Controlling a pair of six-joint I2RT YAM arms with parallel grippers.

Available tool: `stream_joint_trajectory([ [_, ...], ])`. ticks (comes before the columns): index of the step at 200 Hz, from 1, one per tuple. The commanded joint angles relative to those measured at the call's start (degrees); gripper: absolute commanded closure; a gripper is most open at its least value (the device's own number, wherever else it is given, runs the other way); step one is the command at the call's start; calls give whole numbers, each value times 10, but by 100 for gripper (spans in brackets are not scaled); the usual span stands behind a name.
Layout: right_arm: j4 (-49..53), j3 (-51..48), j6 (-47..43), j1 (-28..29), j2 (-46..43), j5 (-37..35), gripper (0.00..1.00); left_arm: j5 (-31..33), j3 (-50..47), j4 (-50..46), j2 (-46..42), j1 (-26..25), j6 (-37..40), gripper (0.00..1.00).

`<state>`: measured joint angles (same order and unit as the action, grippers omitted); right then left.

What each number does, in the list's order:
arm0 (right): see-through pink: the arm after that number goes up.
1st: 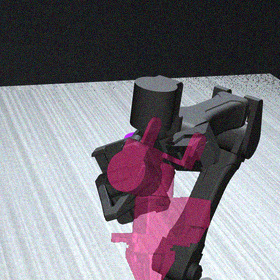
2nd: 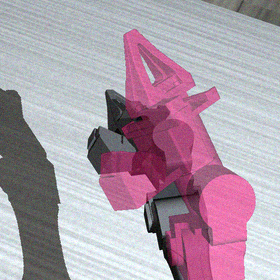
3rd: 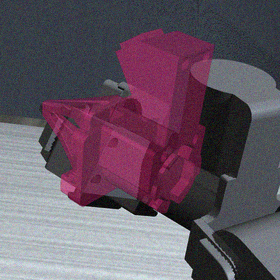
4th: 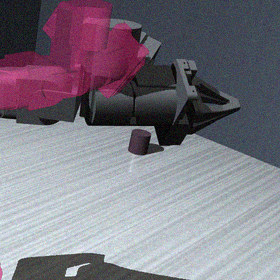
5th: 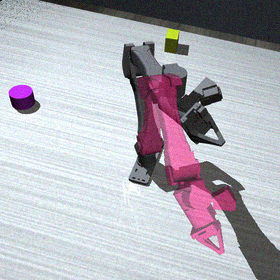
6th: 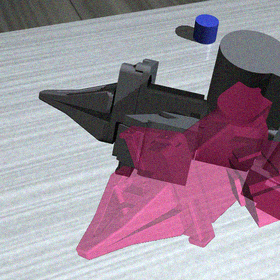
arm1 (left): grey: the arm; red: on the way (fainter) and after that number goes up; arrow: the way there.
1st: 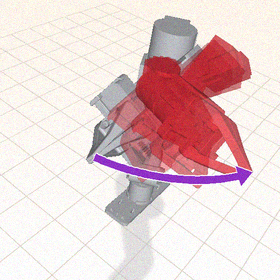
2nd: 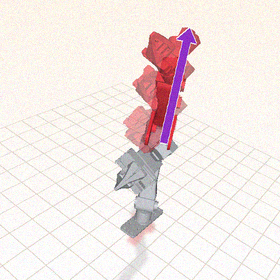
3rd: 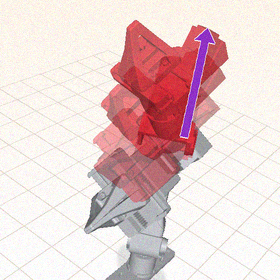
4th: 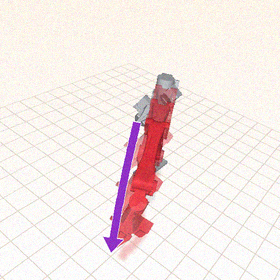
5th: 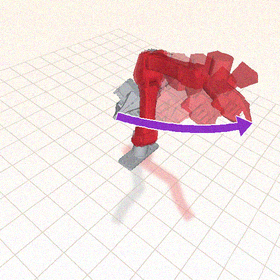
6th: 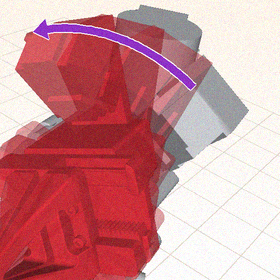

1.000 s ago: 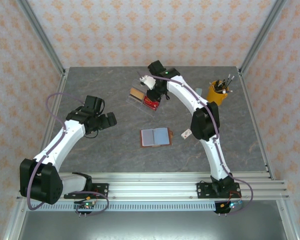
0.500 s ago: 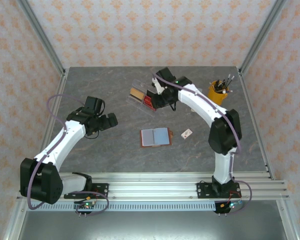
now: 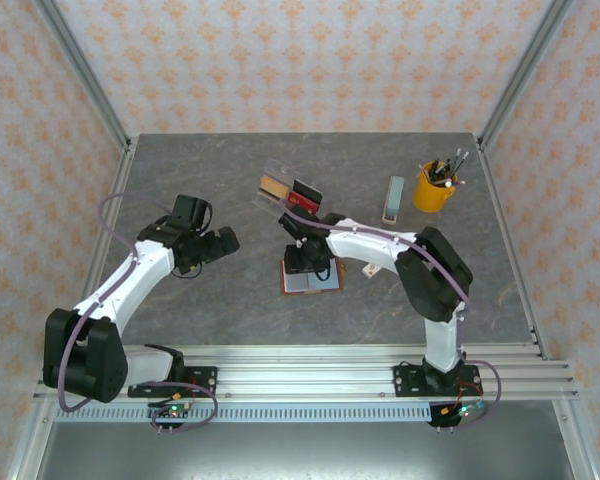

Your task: Take the credit cards out of the card holder

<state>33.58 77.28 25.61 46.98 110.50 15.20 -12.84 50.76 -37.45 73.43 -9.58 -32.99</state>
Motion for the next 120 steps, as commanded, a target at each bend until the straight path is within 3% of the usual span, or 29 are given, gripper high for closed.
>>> stream_joint_trajectory([
  [1, -36, -4, 50, 2, 20, -36, 56, -16, -7, 18, 4, 5, -8, 0],
  [98, -74, 47, 29, 2, 90, -62, 58, -55, -25, 46, 3, 4, -29, 0],
  [120, -76, 53, 15, 7, 69, -85, 62, -64, -27, 50, 2, 4, -30, 0],
])
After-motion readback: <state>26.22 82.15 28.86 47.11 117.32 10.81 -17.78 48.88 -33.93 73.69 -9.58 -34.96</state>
